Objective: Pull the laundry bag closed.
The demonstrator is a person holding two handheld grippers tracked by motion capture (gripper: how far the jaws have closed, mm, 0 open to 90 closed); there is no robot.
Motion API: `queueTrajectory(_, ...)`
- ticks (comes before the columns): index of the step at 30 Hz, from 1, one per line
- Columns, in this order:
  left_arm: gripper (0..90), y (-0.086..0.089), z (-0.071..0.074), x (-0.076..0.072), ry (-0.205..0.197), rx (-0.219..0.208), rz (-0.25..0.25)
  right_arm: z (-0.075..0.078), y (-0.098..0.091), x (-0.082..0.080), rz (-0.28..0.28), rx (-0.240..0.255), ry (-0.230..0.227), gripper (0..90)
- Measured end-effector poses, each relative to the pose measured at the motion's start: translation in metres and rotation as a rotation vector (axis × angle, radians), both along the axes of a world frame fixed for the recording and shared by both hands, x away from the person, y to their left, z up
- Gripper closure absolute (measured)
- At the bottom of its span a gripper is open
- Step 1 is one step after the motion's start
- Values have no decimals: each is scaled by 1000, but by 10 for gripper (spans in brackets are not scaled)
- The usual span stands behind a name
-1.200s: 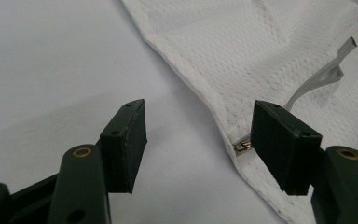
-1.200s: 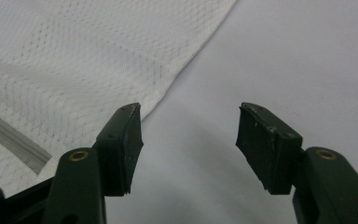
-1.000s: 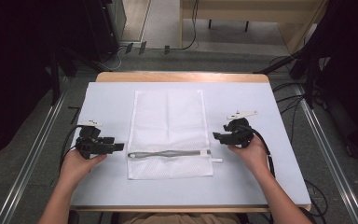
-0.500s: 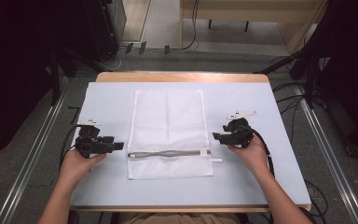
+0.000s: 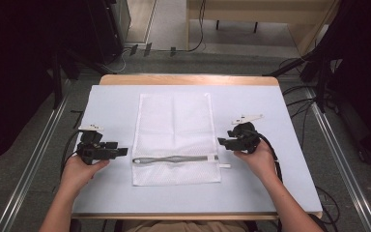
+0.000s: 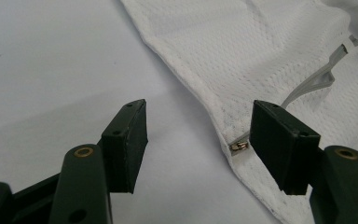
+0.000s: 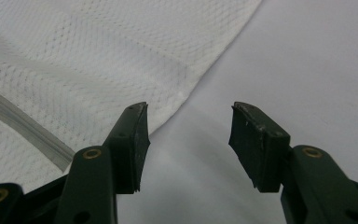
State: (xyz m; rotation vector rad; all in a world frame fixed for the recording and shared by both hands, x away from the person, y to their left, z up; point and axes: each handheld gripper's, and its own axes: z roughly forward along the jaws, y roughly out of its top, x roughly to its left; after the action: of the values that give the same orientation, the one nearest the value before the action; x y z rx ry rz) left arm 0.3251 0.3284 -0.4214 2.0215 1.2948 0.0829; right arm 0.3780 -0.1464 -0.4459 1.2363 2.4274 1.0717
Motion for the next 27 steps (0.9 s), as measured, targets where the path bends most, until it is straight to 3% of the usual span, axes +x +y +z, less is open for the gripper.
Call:
queueTrajectory(13,372,5,1,-12,-1,-9,9,7,18,-1,31,6,-2,500)
queueTrajectory(27,372,11,1,-25,-11,-13,28,19,55,-14,146,34,-20,505)
